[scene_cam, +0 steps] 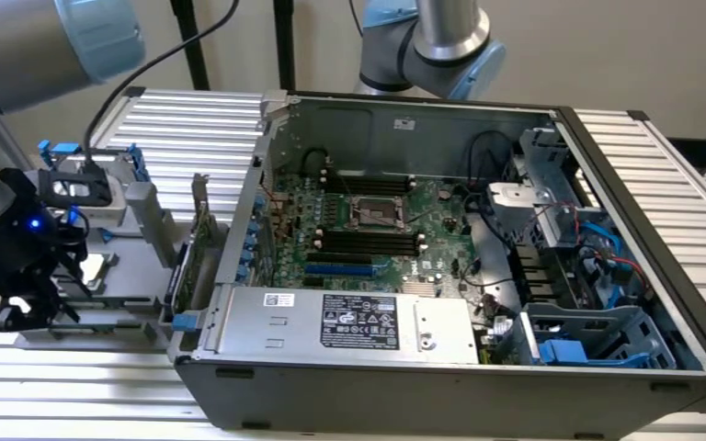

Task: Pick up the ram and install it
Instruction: 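Pick up the ram and move it above insertion slot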

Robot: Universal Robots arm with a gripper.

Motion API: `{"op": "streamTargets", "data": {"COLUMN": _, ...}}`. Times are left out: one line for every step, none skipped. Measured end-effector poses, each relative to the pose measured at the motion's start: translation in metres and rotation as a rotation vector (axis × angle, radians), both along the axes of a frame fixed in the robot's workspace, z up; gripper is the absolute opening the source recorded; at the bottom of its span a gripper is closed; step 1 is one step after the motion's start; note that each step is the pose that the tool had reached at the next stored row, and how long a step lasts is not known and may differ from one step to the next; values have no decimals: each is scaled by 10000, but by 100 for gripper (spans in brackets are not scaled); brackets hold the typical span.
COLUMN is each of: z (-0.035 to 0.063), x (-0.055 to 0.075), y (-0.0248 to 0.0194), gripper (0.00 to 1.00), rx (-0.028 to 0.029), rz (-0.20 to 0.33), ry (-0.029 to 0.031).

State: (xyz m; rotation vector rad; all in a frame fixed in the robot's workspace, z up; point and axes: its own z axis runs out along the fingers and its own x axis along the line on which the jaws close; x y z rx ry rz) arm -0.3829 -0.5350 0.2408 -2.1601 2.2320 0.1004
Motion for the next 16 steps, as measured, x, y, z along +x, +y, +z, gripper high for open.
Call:
{"op": "streamTargets", "data": {"z": -18, "x": 0, "y": 0, "gripper": 36, "rx": 0, "rz": 19, "ry": 0}}
{"op": "streamTargets", "data": {"z": -36, "x": 0, "y": 0, "gripper": 36, "rx": 0, "rz": 38, "ry": 0}}
{"op": "streamTargets", "data": {"z": -54, "x": 0, "y": 0, "gripper": 36, "rx": 1, "rz": 57, "ry": -1}}
{"op": "streamTargets", "data": {"z": -72, "x": 0, "y": 0, "gripper": 36, "rx": 1, "rz": 75, "ry": 0}}
{"op": "streamTargets", "data": {"z": -91, "x": 0, "y": 0, "gripper": 36, "rx": 1, "rz": 94, "ry": -1}}
{"op": "streamTargets", "data": {"z": -107, "x": 0, "y": 0, "gripper": 36, "rx": 0, "rz": 112, "ry": 0}}
{"op": "streamTargets", "data": {"z": -126, "x": 0, "y": 0, "gripper": 36, "rx": 0, "rz": 131, "ry": 0}}
{"op": "streamTargets", "data": {"z": -145, "x": 0, "y": 0, "gripper": 36, "rx": 0, "rz": 150, "ry": 0}}
{"op": "streamTargets", "data": {"z": -164, "x": 0, "y": 0, "gripper": 36, "rx": 0, "rz": 167, "ry": 0}}
{"op": "streamTargets", "data": {"z": -182, "x": 0, "y": 0, "gripper": 36, "rx": 0, "rz": 184, "ry": 0}}
{"op": "streamTargets", "data": {"z": -200, "x": 0, "y": 0, "gripper": 36, "rx": 1, "rz": 201, "ry": 0}}
{"op": "streamTargets", "data": {"z": -218, "x": 0, "y": 0, "gripper": 36, "rx": 1, "rz": 217, "ry": -1}}
{"op": "streamTargets", "data": {"z": -236, "x": 0, "y": 0, "gripper": 36, "rx": 0, "rz": 233, "ry": 0}}
{"op": "streamTargets", "data": {"z": -254, "x": 0, "y": 0, "gripper": 36, "rx": 0, "rz": 248, "ry": 0}}
{"op": "streamTargets", "data": {"z": -272, "x": 0, "y": 0, "gripper": 36, "rx": 0, "rz": 263, "ry": 0}}
{"op": "streamTargets", "data": {"z": -290, "x": 0, "y": 0, "gripper": 36, "rx": 0, "rz": 277, "ry": 0}}
